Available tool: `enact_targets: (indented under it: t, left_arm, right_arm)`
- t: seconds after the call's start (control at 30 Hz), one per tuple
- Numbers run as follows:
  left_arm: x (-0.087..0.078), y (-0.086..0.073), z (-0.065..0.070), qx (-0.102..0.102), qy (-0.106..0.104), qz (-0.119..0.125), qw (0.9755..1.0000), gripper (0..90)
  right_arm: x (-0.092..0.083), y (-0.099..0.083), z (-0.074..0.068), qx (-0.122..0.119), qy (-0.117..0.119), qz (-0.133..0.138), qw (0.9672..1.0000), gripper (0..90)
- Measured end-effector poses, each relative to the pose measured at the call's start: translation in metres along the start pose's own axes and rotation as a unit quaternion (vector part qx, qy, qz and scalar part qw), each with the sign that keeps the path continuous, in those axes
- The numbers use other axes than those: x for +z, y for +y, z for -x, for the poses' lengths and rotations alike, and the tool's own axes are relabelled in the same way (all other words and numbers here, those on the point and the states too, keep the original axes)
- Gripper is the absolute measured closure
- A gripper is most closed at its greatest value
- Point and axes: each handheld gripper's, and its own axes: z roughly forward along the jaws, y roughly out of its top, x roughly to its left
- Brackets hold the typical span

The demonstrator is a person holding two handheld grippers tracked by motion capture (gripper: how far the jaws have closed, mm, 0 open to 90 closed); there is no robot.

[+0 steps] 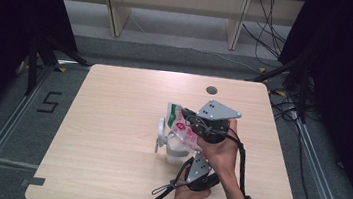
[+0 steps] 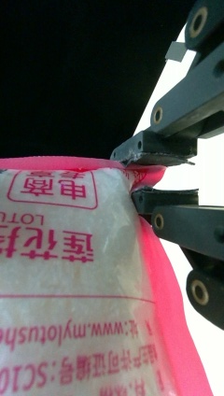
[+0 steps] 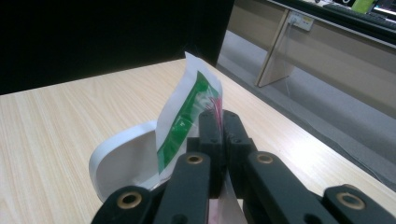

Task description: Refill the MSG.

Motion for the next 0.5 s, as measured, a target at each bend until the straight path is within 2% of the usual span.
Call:
enact_targets:
  t: [0.07,0.33,0.4,0.43,0.47,0.5]
  left_arm:
    - [-0.0001,0.0001,-0.0004,0.001,0.001,-0.001,1.0000,77.8]
    - [0.0000,0.0002,0.0000,0.000,0.000,0.001,1.0000,77.7]
    - [-0.0001,0.0002,-0.0002,0.001,0.000,0.000,1.0000,77.8]
    - [0.0001,0.0002,-0.0006,0.000,0.000,-0.001,1.0000,77.7]
    - [0.0003,0.0000,-0.0009,0.001,0.000,0.000,1.0000,77.8]
    - [0.0011,-0.0005,-0.0009,0.000,-0.002,0.006,1.0000,77.7]
  right_arm:
    - [-0.0005,0.0000,0.0002,0.007,0.003,-0.004,1.0000,89.7]
    - [-0.0005,0.0000,0.0004,0.006,0.003,0.000,1.0000,89.7]
    - [-0.0009,0.0002,-0.0009,0.013,0.006,-0.006,0.9999,89.7]
    - [-0.0005,0.0002,0.0000,0.004,0.005,-0.003,1.0000,89.7]
    - [-0.0007,0.0001,-0.0006,0.009,0.004,-0.006,0.9999,89.7]
    - [0.0005,0.0001,-0.0004,0.002,0.006,-0.002,1.0000,89.7]
